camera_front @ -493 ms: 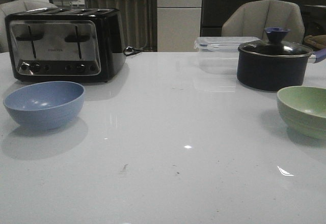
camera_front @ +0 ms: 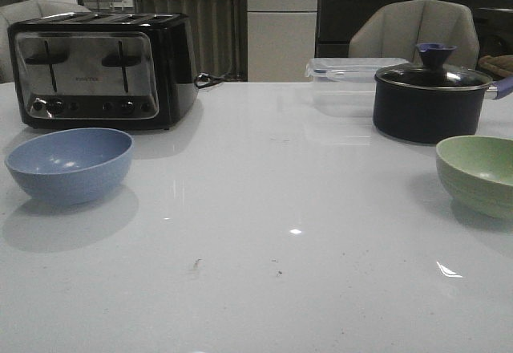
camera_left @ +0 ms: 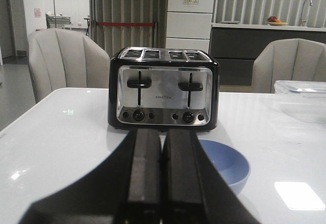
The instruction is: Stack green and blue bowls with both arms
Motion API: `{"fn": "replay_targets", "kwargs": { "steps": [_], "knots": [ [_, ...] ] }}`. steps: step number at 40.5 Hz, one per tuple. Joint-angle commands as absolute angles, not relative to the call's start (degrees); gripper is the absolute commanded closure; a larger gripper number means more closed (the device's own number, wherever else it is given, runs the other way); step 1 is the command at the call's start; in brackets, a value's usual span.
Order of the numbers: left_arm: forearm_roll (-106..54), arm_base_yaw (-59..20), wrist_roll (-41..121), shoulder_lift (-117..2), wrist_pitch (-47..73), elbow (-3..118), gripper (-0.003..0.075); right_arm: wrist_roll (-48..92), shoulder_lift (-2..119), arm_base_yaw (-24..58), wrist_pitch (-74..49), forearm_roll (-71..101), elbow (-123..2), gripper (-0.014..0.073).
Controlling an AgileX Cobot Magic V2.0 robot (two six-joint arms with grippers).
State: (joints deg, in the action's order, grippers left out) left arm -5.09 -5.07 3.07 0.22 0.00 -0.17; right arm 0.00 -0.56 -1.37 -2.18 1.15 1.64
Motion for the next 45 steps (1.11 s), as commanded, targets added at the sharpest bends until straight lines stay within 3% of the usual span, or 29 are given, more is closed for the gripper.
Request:
{"fn": "replay_targets", "kwargs": {
  "steps": [1, 15, 24, 34, 45],
  "knots": [
    [-5.04, -5.01, 3.06, 1.40, -4.85, -0.47, 0.0627, 0.00, -1.71, -1.46, 3.20, 1.19, 1.41, 0.0541],
    [-5.18, -5.01, 2.75, 1.40, -8.62, 0.06, 0.0627, 0.00, -1.71, -1.46, 5.69, 1.24, -0.47, 0.0541],
    [-3.17, -5.01, 2.75, 1.15, -8.10, 8.95, 0.0627, 0.00, -0.74, -1.46, -4.53, 1.29, -12.86, 0.0541],
    [0.00, -5.01, 2.75, -4.48, 5.90, 24.75, 0.0627, 0.00, 8.82, -1.46, -17.89, 1.29, -28.80, 0.0541],
    [0.00, -5.01, 2.75, -19.26, 25.09, 38.00, 0.0627, 0.00, 22.93, -1.46, -31.25, 1.29, -39.60, 0.0541]
  ]
}}
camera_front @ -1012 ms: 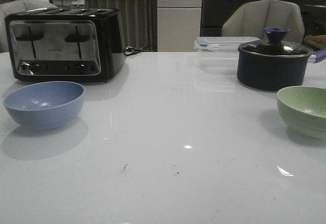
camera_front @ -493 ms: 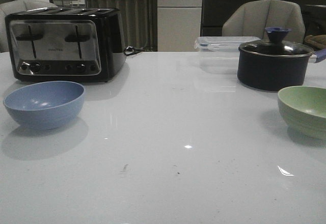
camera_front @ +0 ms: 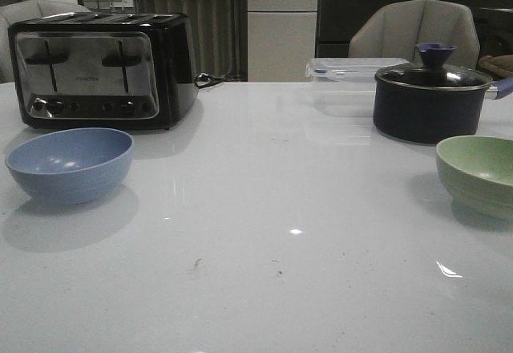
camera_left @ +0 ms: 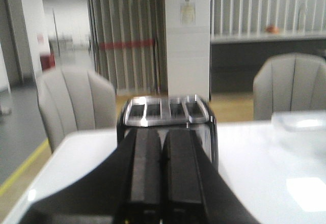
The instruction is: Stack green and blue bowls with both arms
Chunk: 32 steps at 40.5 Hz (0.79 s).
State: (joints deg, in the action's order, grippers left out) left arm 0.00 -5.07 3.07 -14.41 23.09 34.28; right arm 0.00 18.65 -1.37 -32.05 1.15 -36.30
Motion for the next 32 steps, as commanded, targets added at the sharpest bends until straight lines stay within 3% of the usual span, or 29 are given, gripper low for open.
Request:
{"fn": "replay_targets", "kwargs": {
  "steps": [1, 22, 27, 32],
  "knots": [
    [0.00, -5.01, 2.75, -20.20, 25.79, 38.31, 0.0627, 0.00, 23.77, -1.46, -31.42, 1.29, -39.69, 0.0541],
    [-0.71, -5.01, 2.75, -37.89, 32.46, 38.28, 0.0627, 0.00, 42.14, -1.46, -37.24, 1.29, -39.51, 0.0531],
    [-0.71, -5.01, 2.75, -40.60, 32.46, 38.28, 0.0608, 0.00, 45.69, -1.46, -37.57, 1.29, -39.51, 0.0411],
    [-0.71, -5.01, 2.75, -42.48, 32.22, 38.28, 0.0454, 0.00, 49.24, -1.46, -37.18, 1.29, -39.51, 0.0174]
  ]
}}
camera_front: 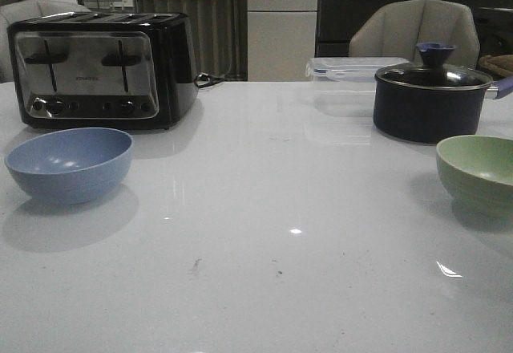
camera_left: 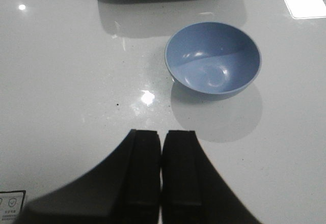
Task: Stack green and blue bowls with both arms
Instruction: 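Grasp the pale green bowl with the right gripper and move it to table center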
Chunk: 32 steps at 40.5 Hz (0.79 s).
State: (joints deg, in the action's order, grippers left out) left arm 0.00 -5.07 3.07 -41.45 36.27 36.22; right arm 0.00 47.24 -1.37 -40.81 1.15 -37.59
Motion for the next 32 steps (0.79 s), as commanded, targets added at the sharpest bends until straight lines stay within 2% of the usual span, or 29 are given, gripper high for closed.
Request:
{"fn": "replay_targets", "kwargs": {
  "steps": [1, 4, 6, 18, 32],
  "knots": [
    [-0.71, -5.01, 2.75, -42.87, 32.14, 38.28, 0.0404, 0.00, 49.89, -1.46, -36.99, 1.29, -39.51, 0.0128],
    [-0.71, -5.01, 2.75, -43.46, 32.14, 38.28, 0.0281, 0.00, 52.73, -1.51, -36.38, 1.23, -39.86, 0.0046],
    [-0.71, -5.01, 2.75, -43.46, 32.14, 38.28, 0.0248, 0.00, 55.02, -1.57, -36.39, 1.23, -40.57, 0.0043],
    [-0.71, -5.01, 2.75, -43.46, 31.57, 38.28, 0.0312, 0.00, 72.20, -9.12, -38.23, 3.19, -50.83, 0.0044],
    [-0.71, -5.01, 2.75, -43.46, 31.45, 38.28, 0.0330, 2.82, 90.58, -11.08, -41.18, 5.54, -62.80, 0.0044]
  ]
}}
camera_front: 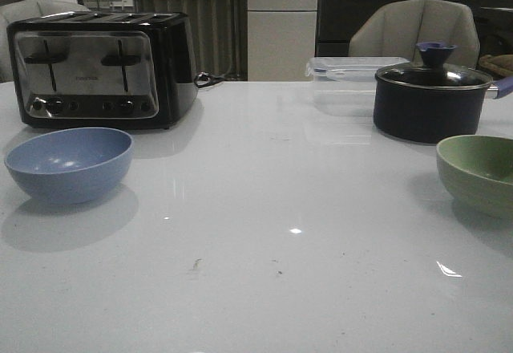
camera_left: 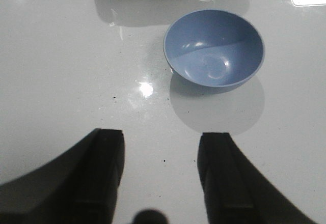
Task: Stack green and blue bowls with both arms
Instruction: 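Grasp the pale green bowl with the right gripper and move it to table center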
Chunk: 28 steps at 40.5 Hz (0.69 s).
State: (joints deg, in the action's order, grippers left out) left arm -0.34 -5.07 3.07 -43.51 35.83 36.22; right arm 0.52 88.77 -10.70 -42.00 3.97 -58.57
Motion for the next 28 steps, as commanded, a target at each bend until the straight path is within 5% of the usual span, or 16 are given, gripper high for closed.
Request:
{"fn": "replay_targets", "kwargs": {
  "steps": [1, 8, 18, 28],
  "knots": [
    [-0.71, -5.01, 2.75, -43.46, 31.45, 38.28, 0.0330, 3.52, 91.91, -11.08, -41.35, 6.36, -63.75, 0.0044],
    [-0.71, -5.01, 2.75, -43.46, 31.45, 38.28, 0.0330, 6.50, 98.69, -11.08, -43.21, 10.21, -69.08, 0.0083],
    [-0.71, -5.01, 2.75, -43.46, 31.45, 38.28, 0.0330, 6.50, 102.85, -11.08, -45.03, 10.62, -72.91, 0.0355],
    [-0.71, -5.01, 2.75, -43.46, 31.45, 38.28, 0.0330, 7.02, 102.23, -11.08, -44.85, 10.41, -72.91, 0.0510]
  ]
}}
